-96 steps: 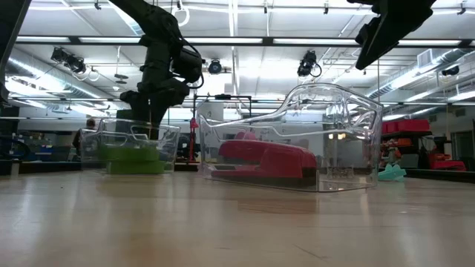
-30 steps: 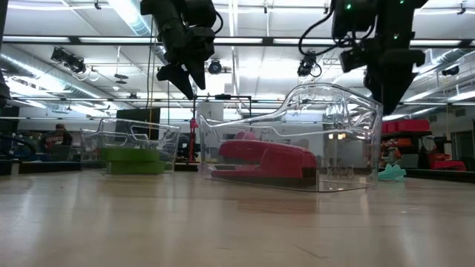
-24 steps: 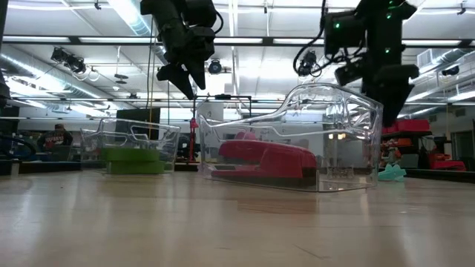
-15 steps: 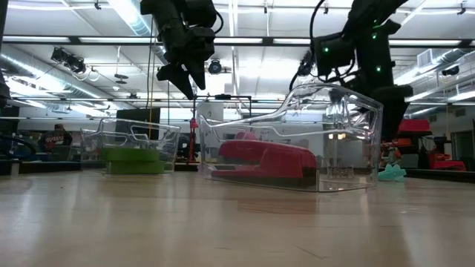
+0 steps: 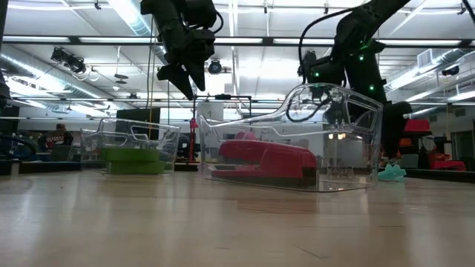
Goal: Pick and place Stapler, Stapler remover, tape
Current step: Put the light blue staple remover into the bottom transparent bin
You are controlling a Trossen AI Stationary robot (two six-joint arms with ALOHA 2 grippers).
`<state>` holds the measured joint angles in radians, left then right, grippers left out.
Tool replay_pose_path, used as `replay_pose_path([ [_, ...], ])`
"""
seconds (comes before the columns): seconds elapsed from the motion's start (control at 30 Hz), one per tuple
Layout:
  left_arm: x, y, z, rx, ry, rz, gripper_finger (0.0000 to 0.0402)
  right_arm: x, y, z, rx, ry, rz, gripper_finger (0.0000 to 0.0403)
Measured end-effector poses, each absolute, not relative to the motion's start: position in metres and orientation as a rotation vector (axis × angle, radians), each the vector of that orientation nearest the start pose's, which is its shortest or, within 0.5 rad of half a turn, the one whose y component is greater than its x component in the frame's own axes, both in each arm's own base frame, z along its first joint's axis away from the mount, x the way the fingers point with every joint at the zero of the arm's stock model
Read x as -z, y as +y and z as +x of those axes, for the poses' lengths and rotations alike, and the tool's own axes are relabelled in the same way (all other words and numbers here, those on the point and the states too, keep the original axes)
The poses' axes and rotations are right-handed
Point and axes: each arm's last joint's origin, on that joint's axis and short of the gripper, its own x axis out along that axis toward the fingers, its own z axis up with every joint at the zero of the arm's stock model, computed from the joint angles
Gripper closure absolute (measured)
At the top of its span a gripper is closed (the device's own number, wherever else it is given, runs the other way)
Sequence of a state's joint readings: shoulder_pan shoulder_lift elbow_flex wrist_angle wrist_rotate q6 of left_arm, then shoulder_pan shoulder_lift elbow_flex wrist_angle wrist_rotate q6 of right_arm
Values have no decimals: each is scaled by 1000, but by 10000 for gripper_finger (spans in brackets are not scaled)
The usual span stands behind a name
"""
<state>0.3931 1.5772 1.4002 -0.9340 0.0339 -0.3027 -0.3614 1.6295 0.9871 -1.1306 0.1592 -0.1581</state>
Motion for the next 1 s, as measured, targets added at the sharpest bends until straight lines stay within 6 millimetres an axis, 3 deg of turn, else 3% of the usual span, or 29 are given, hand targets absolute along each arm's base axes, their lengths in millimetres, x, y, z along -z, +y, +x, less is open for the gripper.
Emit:
replay_pose_path([
  [0.47,-297,120,293,-487,1040,-506,158,-142,-97,238,189,1923,71,30],
  [1.0,-297,120,293,-487,1041,-506,158,-141,-107,233,211,1944,115,31],
])
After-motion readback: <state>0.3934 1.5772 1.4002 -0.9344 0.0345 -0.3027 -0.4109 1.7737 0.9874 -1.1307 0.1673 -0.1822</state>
